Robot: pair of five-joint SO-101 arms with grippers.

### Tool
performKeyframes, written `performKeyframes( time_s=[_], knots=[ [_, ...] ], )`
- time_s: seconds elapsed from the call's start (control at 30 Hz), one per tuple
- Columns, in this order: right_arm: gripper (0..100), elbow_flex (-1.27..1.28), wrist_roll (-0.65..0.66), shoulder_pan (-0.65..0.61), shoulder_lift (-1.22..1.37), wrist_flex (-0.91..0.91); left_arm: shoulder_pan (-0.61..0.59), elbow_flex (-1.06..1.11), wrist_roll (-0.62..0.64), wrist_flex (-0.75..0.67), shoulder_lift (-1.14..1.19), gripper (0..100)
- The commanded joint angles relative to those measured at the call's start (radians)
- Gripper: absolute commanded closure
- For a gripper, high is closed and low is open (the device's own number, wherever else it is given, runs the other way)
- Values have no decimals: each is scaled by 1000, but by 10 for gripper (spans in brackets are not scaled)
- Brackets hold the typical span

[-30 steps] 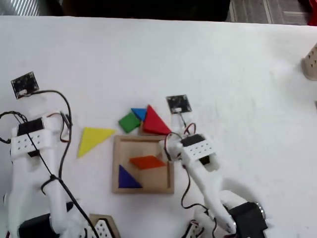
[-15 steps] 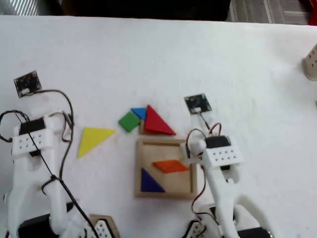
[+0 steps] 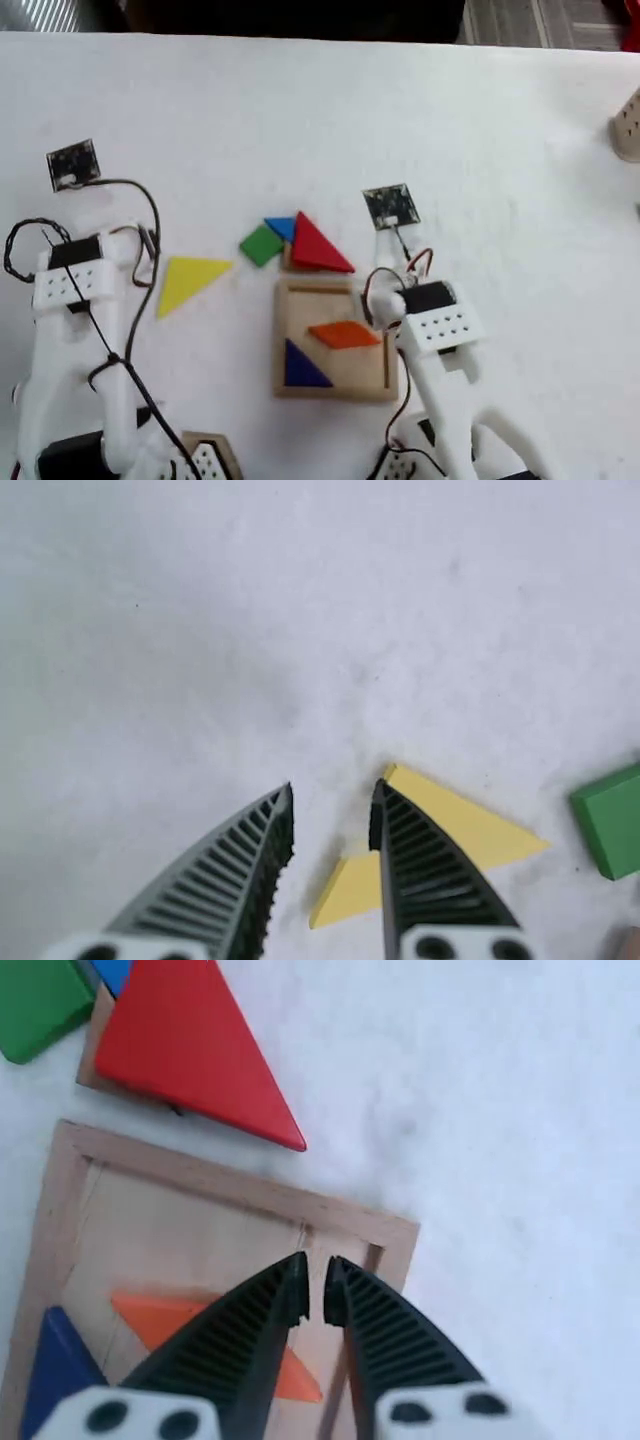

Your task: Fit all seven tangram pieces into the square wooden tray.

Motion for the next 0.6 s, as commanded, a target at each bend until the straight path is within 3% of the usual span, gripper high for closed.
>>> performKeyframes(
  time_s=[0.0, 0.17, 0.37, 0.57],
  knots=[
    [984, -3, -28, -27, -18, -39, 19, -14, -9, -15, -1, 864],
    [980, 63, -28, -36, -18, -137, 16, -14, -8, -15, -1, 864],
    [980, 166, -20, -151, -16, -217, 16, -14, -11, -15, -1, 864],
    [981, 183, 55, -159, -16, -186, 16, -14, -12, -15, 1, 864]
  ],
)
